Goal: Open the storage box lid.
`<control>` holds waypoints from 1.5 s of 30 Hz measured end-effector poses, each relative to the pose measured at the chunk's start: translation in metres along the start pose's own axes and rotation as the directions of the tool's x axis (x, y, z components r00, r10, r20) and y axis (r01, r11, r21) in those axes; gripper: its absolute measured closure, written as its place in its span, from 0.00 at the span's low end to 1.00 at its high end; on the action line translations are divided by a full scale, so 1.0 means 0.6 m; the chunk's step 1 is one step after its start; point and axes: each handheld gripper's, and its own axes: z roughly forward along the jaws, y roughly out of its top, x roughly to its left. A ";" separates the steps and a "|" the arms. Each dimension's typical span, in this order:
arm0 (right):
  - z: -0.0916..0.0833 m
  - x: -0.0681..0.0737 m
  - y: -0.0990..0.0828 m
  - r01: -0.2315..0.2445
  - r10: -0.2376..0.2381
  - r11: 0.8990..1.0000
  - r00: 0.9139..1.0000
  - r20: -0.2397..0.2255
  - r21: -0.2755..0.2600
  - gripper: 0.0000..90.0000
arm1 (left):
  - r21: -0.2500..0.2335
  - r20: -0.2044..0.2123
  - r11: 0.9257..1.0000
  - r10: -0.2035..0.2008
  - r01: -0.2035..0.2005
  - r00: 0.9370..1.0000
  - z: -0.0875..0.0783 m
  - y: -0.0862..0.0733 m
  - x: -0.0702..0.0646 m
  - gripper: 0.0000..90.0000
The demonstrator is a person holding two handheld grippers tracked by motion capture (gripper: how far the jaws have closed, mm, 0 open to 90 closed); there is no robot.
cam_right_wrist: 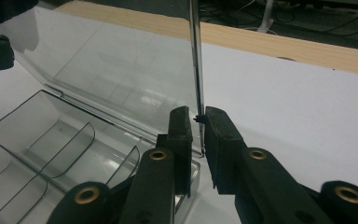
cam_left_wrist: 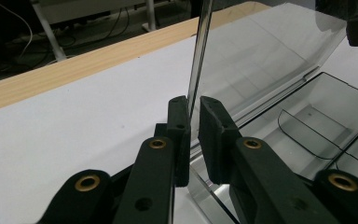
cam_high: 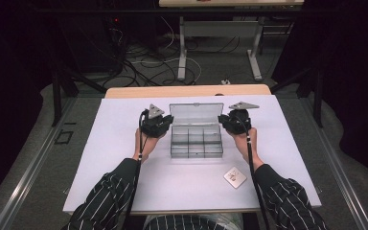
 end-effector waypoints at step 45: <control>0.030 -0.004 -0.012 0.022 -0.023 0.997 1.000 0.021 0.071 0.91 | 0.072 -0.003 0.997 0.010 -0.010 1.000 0.028 -0.010 0.006 0.89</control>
